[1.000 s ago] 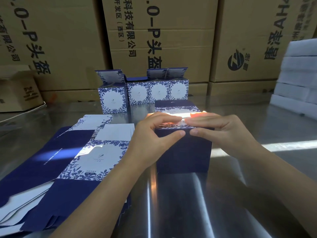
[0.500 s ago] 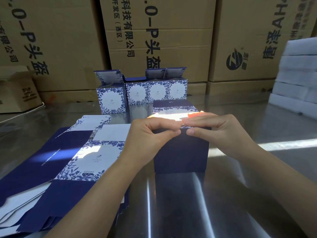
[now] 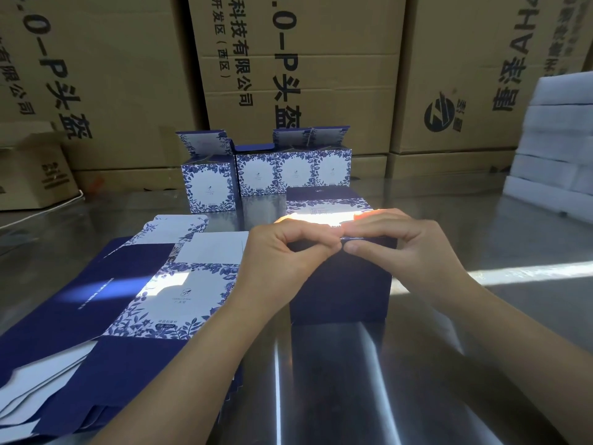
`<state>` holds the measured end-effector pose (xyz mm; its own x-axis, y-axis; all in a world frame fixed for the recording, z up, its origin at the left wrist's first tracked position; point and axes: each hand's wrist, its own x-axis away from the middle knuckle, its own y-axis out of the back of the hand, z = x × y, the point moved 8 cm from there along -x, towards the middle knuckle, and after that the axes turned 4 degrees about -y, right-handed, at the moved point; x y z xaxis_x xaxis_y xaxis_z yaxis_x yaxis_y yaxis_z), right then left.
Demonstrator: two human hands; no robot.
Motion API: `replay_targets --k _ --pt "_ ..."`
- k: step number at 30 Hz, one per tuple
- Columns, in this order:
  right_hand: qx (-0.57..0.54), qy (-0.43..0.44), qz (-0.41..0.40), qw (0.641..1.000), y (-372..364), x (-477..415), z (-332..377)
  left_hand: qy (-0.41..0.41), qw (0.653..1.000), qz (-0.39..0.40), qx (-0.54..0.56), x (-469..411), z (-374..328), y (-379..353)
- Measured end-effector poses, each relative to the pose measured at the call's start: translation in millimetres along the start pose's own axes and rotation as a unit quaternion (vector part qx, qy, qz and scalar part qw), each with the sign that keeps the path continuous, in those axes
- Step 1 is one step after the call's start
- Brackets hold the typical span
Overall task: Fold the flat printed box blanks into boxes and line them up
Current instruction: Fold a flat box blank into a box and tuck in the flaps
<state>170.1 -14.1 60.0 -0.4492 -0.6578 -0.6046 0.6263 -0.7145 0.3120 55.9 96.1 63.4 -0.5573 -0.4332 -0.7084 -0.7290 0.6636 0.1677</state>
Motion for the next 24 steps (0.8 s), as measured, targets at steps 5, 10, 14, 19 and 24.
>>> replay_targets --k 5,10,14,19,24 --pt "0.019 0.012 -0.015 1.000 1.0 0.8 3.5 -0.002 1.000 -0.009 -0.006 0.2 -0.4 -0.5" --pt "0.024 0.012 0.004 1.000 1.0 -1.4 4.1 0.009 1.000 0.005 0.004 -1.6 2.7 -0.2" --pt "0.029 -0.022 0.076 0.996 5.4 -7.3 -0.7 0.031 0.996 0.076 0.029 -7.0 3.5 -1.8" --pt "0.008 -0.046 0.109 0.993 11.6 -9.5 -3.8 0.033 0.994 0.101 0.019 -9.5 4.0 6.4" --pt "0.009 -0.074 0.130 0.989 16.7 -9.7 -4.3 0.052 0.991 0.123 0.031 -10.6 8.5 12.7"
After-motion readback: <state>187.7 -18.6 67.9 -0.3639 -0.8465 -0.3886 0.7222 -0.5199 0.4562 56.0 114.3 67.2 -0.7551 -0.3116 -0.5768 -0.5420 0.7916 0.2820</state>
